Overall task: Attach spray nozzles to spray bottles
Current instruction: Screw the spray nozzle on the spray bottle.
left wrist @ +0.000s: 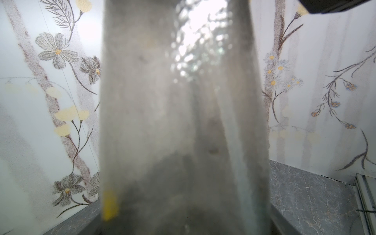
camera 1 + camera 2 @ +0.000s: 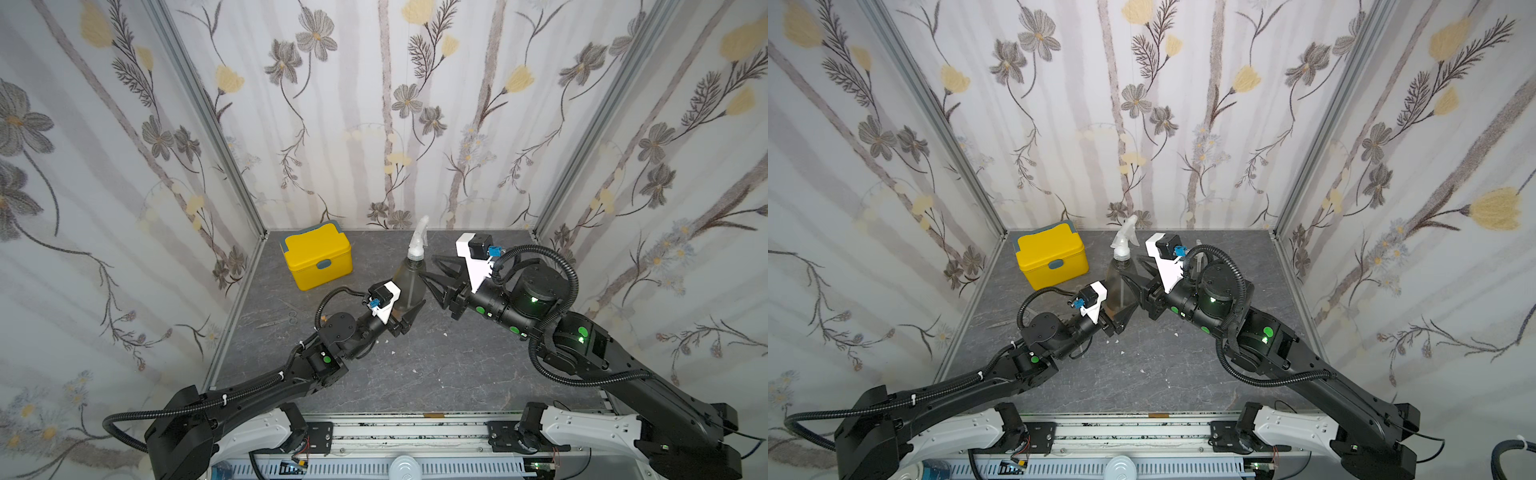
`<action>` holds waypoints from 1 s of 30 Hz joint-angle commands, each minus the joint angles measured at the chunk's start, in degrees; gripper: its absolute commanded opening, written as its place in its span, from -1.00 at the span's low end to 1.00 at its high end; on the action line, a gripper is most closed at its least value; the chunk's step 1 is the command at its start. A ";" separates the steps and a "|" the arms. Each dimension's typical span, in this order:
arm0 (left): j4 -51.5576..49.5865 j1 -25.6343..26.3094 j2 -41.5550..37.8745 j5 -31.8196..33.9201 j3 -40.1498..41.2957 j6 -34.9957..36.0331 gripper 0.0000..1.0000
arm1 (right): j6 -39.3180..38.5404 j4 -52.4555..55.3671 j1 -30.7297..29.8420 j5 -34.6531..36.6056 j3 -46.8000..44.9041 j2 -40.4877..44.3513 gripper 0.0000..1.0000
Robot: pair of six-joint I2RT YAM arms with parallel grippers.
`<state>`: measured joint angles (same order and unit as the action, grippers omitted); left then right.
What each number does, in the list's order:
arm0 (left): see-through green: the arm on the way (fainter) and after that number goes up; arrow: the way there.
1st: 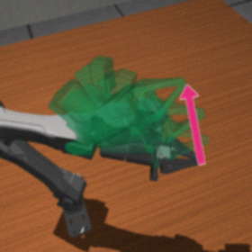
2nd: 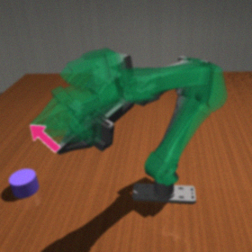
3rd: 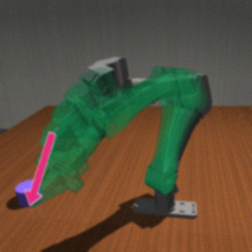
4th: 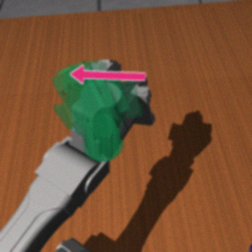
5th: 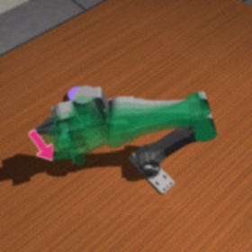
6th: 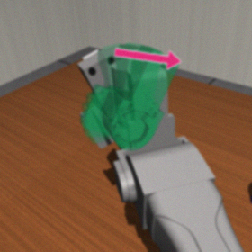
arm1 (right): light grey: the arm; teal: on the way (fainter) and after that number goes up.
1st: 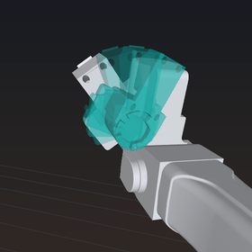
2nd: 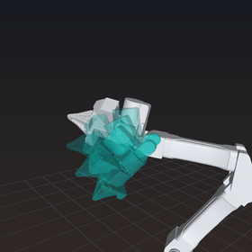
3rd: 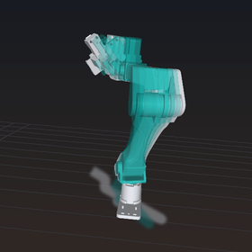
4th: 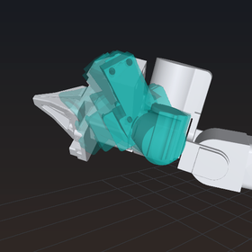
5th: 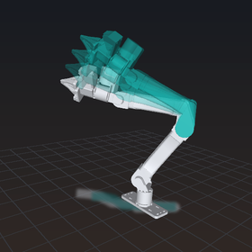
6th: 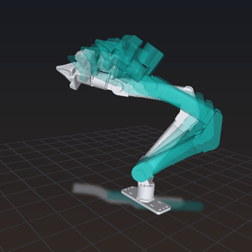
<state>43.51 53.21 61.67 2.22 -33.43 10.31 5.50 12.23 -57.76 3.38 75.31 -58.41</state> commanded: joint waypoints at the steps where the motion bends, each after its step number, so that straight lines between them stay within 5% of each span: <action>1: 1.06 -0.01 0.04 -2.19 -0.96 -0.19 0.42 | -2.31 1.66 0.79 2.32 0.20 1.58 -0.12; 4: 0.41 -0.02 -0.21 -5.25 -1.24 -0.46 0.42 | -3.96 1.66 4.95 -0.37 1.14 1.83 -0.20; 10: -2.30 0.05 -1.09 -11.00 -2.73 -1.32 0.41 | -4.35 0.28 20.98 -25.91 4.70 0.44 0.55; 15: -3.51 0.05 -1.07 -13.91 -3.52 -2.09 0.40 | -5.50 -1.00 26.09 -41.47 6.38 -2.29 0.79; 19: -4.00 0.20 -0.61 -15.31 -3.89 -2.91 0.39 | -4.52 -2.86 28.88 -49.86 7.14 -4.87 0.83; 30: -4.83 0.27 0.05 -15.14 -4.38 -2.63 0.38 | 1.80 -8.05 30.95 -59.30 7.49 -9.18 0.68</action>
<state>37.45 53.54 61.52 -12.73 -37.10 7.49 5.13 7.86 -26.87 -50.52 82.61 -67.42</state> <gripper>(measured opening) 0.753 0.853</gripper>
